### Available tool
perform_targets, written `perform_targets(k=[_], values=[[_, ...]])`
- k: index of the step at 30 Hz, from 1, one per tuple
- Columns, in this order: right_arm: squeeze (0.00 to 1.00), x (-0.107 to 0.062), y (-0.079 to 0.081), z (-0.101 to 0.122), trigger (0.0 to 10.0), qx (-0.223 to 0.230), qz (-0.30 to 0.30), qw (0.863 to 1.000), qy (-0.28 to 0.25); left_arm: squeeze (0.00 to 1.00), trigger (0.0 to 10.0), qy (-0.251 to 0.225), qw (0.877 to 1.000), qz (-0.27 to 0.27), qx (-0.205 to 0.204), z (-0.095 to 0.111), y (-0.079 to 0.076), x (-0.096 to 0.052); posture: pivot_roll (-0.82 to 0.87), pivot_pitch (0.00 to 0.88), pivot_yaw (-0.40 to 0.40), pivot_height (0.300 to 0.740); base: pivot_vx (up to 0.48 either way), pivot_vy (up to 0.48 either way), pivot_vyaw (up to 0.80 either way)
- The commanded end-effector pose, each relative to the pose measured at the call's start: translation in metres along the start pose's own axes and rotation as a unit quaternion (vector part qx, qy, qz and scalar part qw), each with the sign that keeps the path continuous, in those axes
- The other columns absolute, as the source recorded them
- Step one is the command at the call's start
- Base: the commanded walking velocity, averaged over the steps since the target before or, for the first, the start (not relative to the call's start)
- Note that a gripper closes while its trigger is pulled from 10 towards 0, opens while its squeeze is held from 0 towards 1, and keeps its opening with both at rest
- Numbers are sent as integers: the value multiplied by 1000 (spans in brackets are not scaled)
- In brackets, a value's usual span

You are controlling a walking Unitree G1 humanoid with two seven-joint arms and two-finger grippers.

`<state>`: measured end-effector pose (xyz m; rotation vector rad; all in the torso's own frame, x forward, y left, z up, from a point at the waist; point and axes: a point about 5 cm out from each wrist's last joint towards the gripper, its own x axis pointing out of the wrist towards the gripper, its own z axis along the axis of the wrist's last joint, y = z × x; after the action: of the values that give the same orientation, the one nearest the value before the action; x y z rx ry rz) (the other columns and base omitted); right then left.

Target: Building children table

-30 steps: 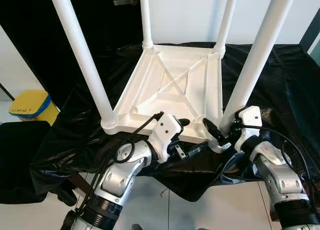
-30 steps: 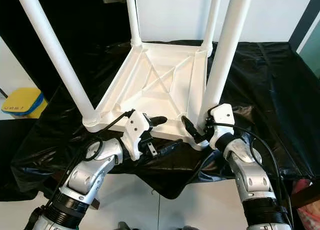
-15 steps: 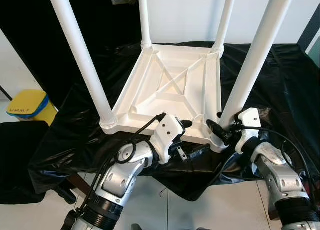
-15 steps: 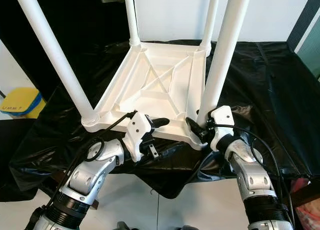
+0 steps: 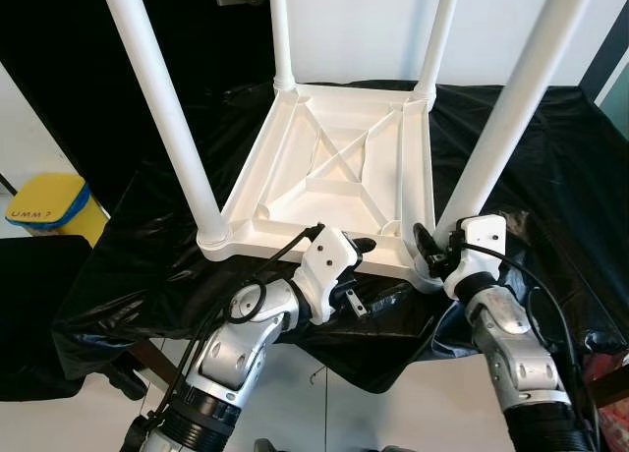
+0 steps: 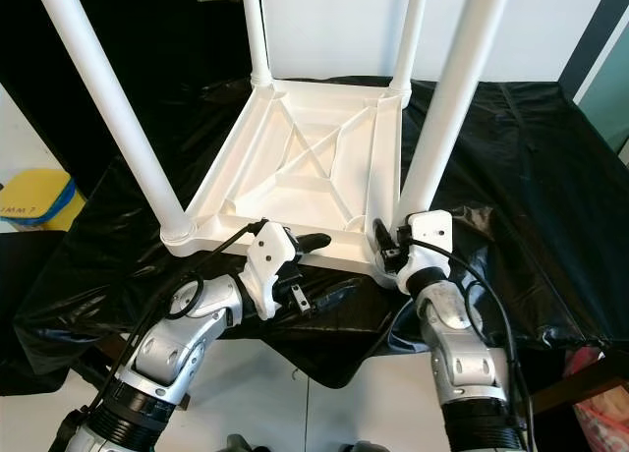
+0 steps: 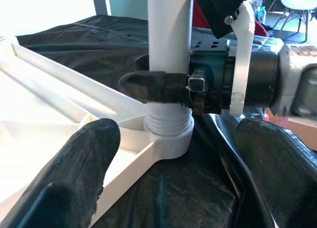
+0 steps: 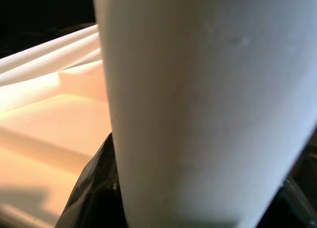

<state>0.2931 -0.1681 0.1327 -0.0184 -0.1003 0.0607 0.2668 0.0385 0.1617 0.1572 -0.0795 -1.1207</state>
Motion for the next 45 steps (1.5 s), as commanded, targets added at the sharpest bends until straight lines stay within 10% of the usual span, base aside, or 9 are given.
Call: perform_targets(k=[1,7,32,35,36,37,45], values=[[0,-7,-11,-17,10000,0,-68,997,47,0,10000,9,1000,18,-13,-5,1,-2,-129,72,3,740,0,0,0],[0,-11,-4,-19,10000,25,-169,984,52,0,10000,10,1000,20,-14,-6,0,-3,-113,64,1,740,0,0,0],[0,-15,11,-13,10000,25,-166,985,47,0,10000,3,999,25,-23,-2,-5,-4,-93,74,-1,740,0,0,0],[82,-13,11,-11,10000,26,-163,985,41,0,10000,3,999,27,-22,-2,-4,-4,-93,73,-1,740,0,0,0],[835,-12,10,-9,10000,25,-161,986,37,0,10000,3,999,27,-21,-1,-3,-4,-93,73,-1,740,0,0,0],[1000,-11,10,-7,10000,25,-155,987,30,0,10000,2,999,27,-21,-1,-3,-4,-95,74,0,740,0,0,0],[1000,-10,6,1,10000,23,-111,994,8,0,10000,1,999,28,-22,0,-3,-4,-98,79,0,740,0,0,0]])
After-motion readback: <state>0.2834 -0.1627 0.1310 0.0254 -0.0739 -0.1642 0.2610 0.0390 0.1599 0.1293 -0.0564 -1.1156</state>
